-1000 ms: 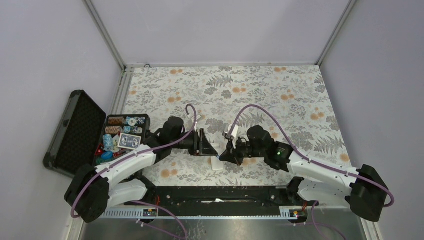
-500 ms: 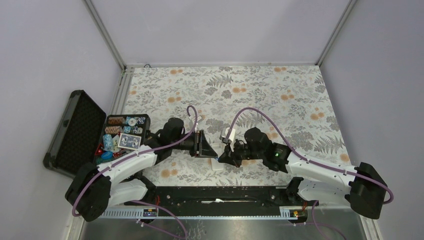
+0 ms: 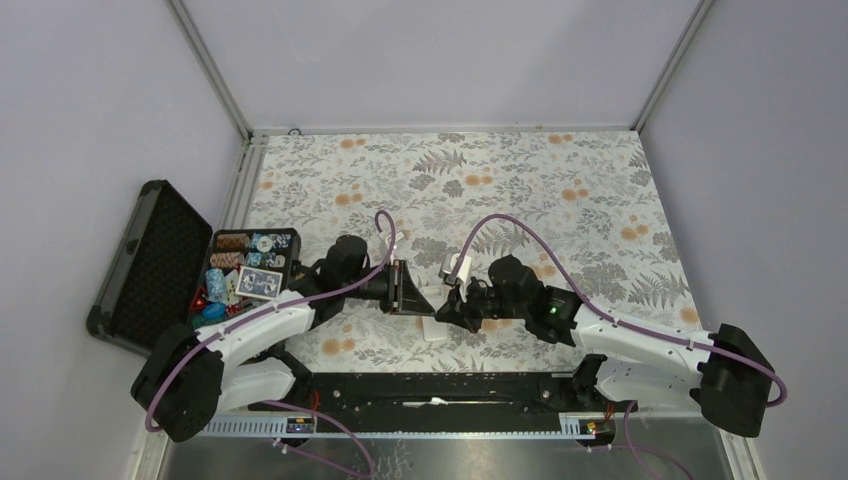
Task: Load the batteries into the remote control
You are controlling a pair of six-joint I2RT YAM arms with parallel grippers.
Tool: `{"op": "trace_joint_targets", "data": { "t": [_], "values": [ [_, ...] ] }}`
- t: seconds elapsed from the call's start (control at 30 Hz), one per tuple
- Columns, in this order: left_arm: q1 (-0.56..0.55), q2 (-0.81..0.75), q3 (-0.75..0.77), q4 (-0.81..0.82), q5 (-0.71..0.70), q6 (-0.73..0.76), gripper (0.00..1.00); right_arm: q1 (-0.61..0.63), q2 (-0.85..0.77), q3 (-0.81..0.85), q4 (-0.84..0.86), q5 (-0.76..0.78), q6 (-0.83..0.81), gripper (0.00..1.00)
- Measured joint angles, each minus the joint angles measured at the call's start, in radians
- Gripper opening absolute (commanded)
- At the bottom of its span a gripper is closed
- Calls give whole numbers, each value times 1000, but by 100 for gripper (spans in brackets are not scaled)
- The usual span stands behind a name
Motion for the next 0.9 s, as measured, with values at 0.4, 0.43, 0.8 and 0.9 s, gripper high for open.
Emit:
{"op": "trace_joint_targets", "data": {
  "t": [0.4,0.43,0.8,0.9],
  "values": [
    [10,0,-38,62,6,-33,0,7,-12,-2,5,22,11,39],
    [12,0,-44,69,8,-38,0,7,-20,-6,6,25,13,40],
    [34,0,-76,165,40,-105,0,7,-122,-94,34,26,16,43],
    [35,0,-85,184,49,-121,0,7,-145,-121,59,23,15,43]
  ]
}}
